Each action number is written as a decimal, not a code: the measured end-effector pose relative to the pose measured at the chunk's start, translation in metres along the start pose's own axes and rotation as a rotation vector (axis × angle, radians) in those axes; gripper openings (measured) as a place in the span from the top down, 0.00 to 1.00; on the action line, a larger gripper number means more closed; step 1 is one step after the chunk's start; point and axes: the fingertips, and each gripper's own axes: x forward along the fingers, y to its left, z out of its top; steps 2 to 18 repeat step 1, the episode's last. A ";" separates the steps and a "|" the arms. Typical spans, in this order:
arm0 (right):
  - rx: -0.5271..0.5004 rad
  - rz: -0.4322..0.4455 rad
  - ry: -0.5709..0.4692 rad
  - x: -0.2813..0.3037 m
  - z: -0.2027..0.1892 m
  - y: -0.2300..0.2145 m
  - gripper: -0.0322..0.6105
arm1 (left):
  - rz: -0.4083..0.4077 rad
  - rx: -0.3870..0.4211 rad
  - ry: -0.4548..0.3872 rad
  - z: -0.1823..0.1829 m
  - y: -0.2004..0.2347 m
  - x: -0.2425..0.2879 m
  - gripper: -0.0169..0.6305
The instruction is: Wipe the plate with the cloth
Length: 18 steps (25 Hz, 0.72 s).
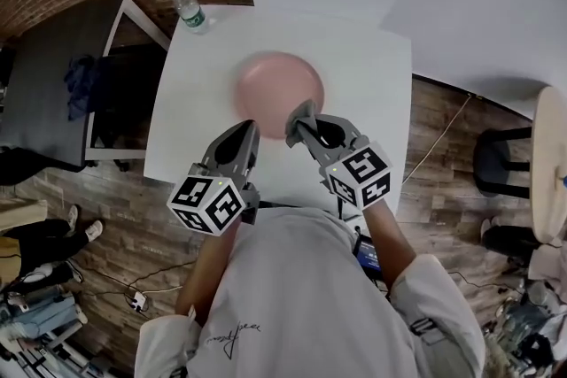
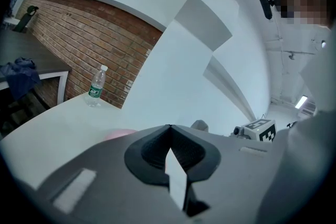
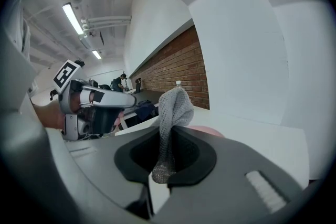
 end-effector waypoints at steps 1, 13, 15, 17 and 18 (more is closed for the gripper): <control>-0.001 0.001 0.002 0.002 0.000 0.003 0.90 | -0.002 0.000 0.003 -0.001 0.001 -0.002 0.95; -0.001 0.001 0.002 0.002 0.000 0.003 0.90 | -0.002 0.000 0.003 -0.001 0.001 -0.002 0.95; -0.001 0.001 0.002 0.002 0.000 0.003 0.90 | -0.002 0.000 0.003 -0.001 0.001 -0.002 0.95; -0.001 0.001 0.002 0.002 0.000 0.003 0.90 | -0.002 0.000 0.003 -0.001 0.001 -0.002 0.95; -0.001 0.001 0.002 0.002 0.000 0.003 0.90 | -0.002 0.000 0.003 -0.001 0.001 -0.002 0.95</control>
